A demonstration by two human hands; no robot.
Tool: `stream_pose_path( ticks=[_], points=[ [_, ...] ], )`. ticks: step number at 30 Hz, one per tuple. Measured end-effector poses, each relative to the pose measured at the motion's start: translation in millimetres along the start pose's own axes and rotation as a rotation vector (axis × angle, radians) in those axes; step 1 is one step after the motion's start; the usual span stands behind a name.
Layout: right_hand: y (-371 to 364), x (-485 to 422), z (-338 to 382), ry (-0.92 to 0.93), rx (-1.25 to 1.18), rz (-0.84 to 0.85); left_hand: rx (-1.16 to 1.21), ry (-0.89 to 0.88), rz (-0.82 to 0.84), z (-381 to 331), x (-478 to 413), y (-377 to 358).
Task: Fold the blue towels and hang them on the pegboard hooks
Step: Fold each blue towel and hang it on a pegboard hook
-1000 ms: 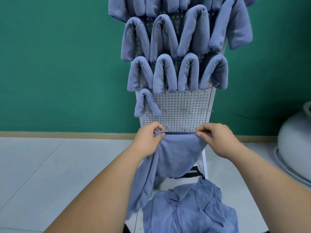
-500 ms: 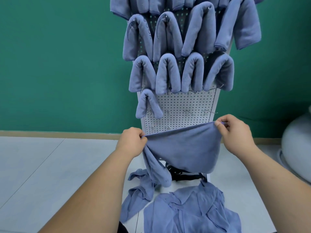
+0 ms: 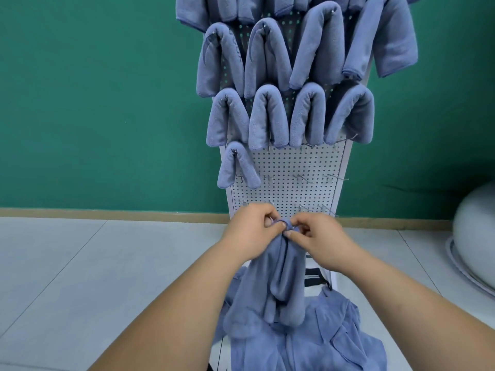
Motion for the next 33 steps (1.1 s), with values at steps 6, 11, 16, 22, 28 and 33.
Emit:
stream_pose_path(
  ticks=[6,11,16,22,28,33],
  points=[
    [44,2,-9,-0.064,0.127,-0.195,0.029,0.018,0.227,15,3,-8],
    [47,8,-23,-0.104,0.246,-0.085,0.030,0.007,0.215,18,4,-8],
    [9,10,1,0.036,0.170,0.064,0.077,-0.119,0.208,-10,9,-15],
    [11,4,3,0.007,0.146,-0.040,0.082,-0.118,0.161,-11,5,-10],
    [25,1,4,-0.036,-0.141,-0.122,0.106,-0.030,0.223,9,3,-18],
    [55,-1,-16,-0.123,-0.318,-0.292,0.094,0.037,0.306,27,2,-21]
  ],
)
Point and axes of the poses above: each hand's wrist, its own x-axis away from the middle knuckle, its own y-axis out of the back of the hand, z = x × y, the point moved 7 cm from there along -x, towards the middle knuckle, and after that the axes turned 10 degrees about -x, right-handed, at the moved point
